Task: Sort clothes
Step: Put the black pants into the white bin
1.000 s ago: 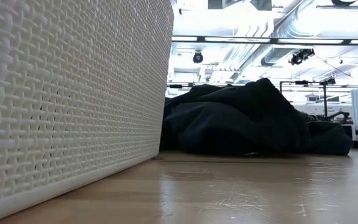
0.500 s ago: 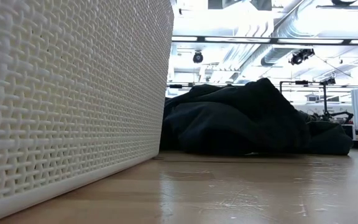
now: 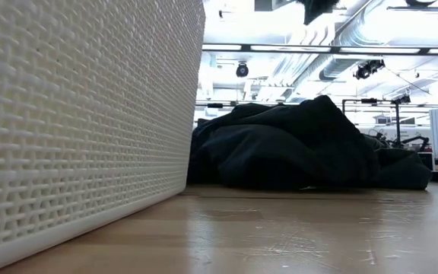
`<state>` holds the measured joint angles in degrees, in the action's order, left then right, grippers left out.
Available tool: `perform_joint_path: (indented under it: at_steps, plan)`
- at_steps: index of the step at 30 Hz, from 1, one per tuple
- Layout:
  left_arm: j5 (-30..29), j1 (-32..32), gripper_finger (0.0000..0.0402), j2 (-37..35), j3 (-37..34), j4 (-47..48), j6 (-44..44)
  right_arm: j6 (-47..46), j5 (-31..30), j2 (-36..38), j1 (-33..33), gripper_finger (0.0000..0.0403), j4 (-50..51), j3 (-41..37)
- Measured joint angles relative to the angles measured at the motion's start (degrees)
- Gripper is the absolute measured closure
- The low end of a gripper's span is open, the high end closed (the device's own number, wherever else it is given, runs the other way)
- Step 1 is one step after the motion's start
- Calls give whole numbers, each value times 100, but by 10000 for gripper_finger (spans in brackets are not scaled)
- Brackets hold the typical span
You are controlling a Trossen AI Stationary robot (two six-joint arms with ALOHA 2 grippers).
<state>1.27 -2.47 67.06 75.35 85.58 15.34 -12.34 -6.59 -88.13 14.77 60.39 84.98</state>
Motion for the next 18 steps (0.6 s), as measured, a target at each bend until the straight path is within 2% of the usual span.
perform_joint_path:
  at_steps: [3,8,13,18]
  plan:
    - [-45,-23,204,-492,2,-34,290,314,351,334,-419,281,-802,-836]
    - [-468,-25,204,-1260,5,-188,895,482,218,575,-1063,281,-2208,-1797]
    - [-1004,-23,204,-1701,7,-326,1251,730,714,380,-1520,275,-2821,-1974]
    - [-1212,-23,204,-1828,7,-484,1302,833,768,234,-1757,226,-3015,-1981]
